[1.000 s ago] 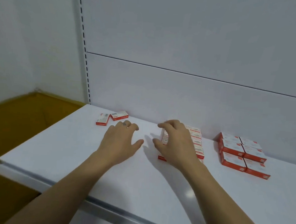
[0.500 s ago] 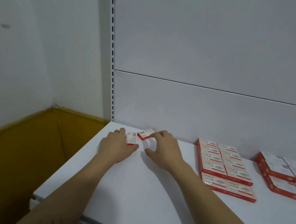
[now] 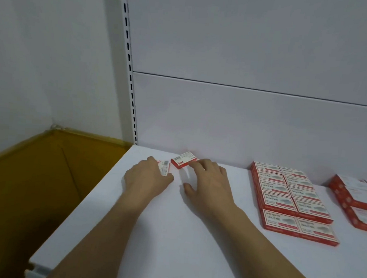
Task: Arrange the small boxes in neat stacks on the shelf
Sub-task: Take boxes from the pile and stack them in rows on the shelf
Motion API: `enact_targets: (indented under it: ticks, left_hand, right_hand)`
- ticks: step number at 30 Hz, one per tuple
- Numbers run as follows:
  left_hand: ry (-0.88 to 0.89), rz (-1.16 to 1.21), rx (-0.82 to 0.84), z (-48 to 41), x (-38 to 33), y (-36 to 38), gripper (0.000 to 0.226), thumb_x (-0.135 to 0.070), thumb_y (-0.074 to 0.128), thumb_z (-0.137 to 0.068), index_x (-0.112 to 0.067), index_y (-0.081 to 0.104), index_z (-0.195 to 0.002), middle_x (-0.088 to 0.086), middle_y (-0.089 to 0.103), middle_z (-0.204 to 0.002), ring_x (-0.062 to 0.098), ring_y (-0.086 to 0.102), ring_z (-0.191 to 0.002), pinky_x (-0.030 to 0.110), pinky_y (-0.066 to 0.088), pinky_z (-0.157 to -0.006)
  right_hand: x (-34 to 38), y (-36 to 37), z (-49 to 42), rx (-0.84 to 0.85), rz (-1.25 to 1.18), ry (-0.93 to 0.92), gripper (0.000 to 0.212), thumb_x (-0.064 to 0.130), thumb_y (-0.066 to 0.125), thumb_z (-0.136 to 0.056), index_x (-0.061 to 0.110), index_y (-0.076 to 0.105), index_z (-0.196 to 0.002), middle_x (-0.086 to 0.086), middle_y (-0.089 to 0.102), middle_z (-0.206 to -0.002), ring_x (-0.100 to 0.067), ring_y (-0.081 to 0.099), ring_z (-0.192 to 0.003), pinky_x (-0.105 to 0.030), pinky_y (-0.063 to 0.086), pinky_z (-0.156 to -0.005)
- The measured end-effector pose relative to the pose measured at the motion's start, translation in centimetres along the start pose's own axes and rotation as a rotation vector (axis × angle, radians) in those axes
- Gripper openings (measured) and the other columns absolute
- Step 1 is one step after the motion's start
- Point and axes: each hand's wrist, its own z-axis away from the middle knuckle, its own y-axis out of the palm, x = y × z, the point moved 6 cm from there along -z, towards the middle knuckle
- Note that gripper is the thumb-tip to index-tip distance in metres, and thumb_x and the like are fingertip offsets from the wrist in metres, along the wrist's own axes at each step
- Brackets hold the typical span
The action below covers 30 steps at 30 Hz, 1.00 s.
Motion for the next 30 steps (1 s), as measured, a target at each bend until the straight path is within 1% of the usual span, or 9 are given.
enact_targets:
  ticks: [2, 6, 10, 13, 17, 20, 23, 27, 30]
  left_hand:
    - [-0.011, 0.018, 0.002, 0.1, 0.6, -0.3, 0.054, -0.061, 0.057, -0.079, -0.023, 0.052, -0.117, -0.001, 0.063, -0.117, 0.020, 0.061, -0.098, 0.025, 0.044, -0.063]
    - [0.022, 0.137, -0.061, 0.5, 0.7, -1.1, 0.052, -0.052, 0.062, -0.079, -0.023, 0.055, -0.121, 0.000, 0.059, -0.119, 0.020, 0.060, -0.102, 0.030, 0.054, -0.076]
    - [0.145, 0.245, -0.105, 1.5, -1.3, -2.1, 0.052, -0.047, 0.066, -0.080, -0.029, 0.054, -0.127, -0.002, 0.055, -0.117, 0.018, 0.060, -0.102, 0.021, 0.052, -0.067]
    - [0.295, 0.338, -0.105, 2.2, -3.0, -2.9, 0.044, -0.044, 0.071, -0.080, -0.027, 0.058, -0.119, -0.004, 0.051, -0.106, 0.012, 0.059, -0.093, 0.022, 0.052, -0.069]
    - [0.468, 0.423, -0.069, 3.2, -6.0, -4.1, 0.036, -0.036, 0.074, -0.080, -0.029, 0.058, -0.111, -0.009, 0.048, -0.099, 0.005, 0.055, -0.084, 0.009, 0.040, -0.063]
    - [0.561, 0.484, -0.033, 3.9, -8.7, -4.2, 0.038, -0.028, 0.076, -0.079, -0.029, 0.059, -0.113, -0.014, 0.046, -0.099, -0.004, 0.052, -0.087, 0.008, 0.041, -0.068]
    - [0.612, 0.566, -0.006, 4.5, -11.2, -3.9, 0.040, -0.022, 0.077, -0.078, -0.032, 0.060, -0.113, -0.016, 0.045, -0.099, -0.004, 0.053, -0.090, 0.008, 0.043, -0.070]
    - [0.652, 0.663, -0.044, 5.5, -14.1, -3.5, 0.042, -0.020, 0.078, -0.076, -0.035, 0.061, -0.112, -0.009, 0.053, -0.101, 0.000, 0.055, -0.088, 0.018, 0.047, -0.076]
    - [0.601, 0.761, -0.012, 6.4, -15.2, -2.2, 0.040, -0.018, 0.077, -0.077, -0.035, 0.061, -0.111, -0.010, 0.063, -0.100, 0.004, 0.059, -0.085, 0.024, 0.053, -0.075]
  right_hand:
    - [-0.6, -0.5, -0.1, -0.008, -0.017, 0.009, 0.051, 0.036, 0.062, -0.080, 0.024, 0.053, -0.129, 0.000, 0.054, -0.126, -0.022, 0.051, -0.114, -0.032, 0.032, -0.099]
    - [-1.2, -1.4, -0.7, 0.035, -0.068, 0.019, 0.051, 0.034, 0.058, -0.088, 0.024, 0.046, -0.136, 0.001, 0.047, -0.134, -0.020, 0.045, -0.121, -0.030, 0.028, -0.102]
    - [-1.4, -2.5, -1.0, 0.088, -0.140, 0.036, 0.052, 0.032, 0.056, -0.090, 0.026, 0.041, -0.139, 0.002, 0.043, -0.137, -0.019, 0.043, -0.124, -0.029, 0.029, -0.103]
    - [-2.2, -3.9, -1.1, 0.080, -0.225, 0.054, 0.052, 0.032, 0.058, -0.089, 0.026, 0.042, -0.138, 0.003, 0.043, -0.137, -0.019, 0.046, -0.123, -0.031, 0.034, -0.103]
    - [-4.3, -6.0, -0.8, 0.078, -0.253, 0.070, 0.059, 0.031, 0.064, -0.086, 0.028, 0.039, -0.140, 0.005, 0.041, -0.140, -0.019, 0.052, -0.120, -0.037, 0.043, -0.100]
    - [-6.5, -7.9, -0.3, 0.089, -0.244, 0.079, 0.069, 0.028, 0.069, -0.083, 0.031, 0.035, -0.143, 0.007, 0.041, -0.139, -0.012, 0.056, -0.111, -0.032, 0.046, -0.094]
    - [-8.1, -9.5, 0.8, 0.134, -0.235, 0.073, 0.075, 0.020, 0.072, -0.081, 0.032, 0.034, -0.144, 0.010, 0.046, -0.134, -0.005, 0.059, -0.094, -0.025, 0.048, -0.087]
    - [-10.2, -11.3, 2.0, 0.056, -0.327, 0.123, 0.066, 0.010, 0.071, -0.080, 0.030, 0.046, -0.137, 0.010, 0.058, -0.120, -0.002, 0.061, -0.077, -0.022, 0.051, -0.081]
    - [-11.4, -11.7, 2.7, -0.017, -0.380, 0.163, 0.055, 0.009, 0.069, -0.082, 0.028, 0.053, -0.131, 0.009, 0.063, -0.113, -0.002, 0.062, -0.074, -0.018, 0.051, -0.075]
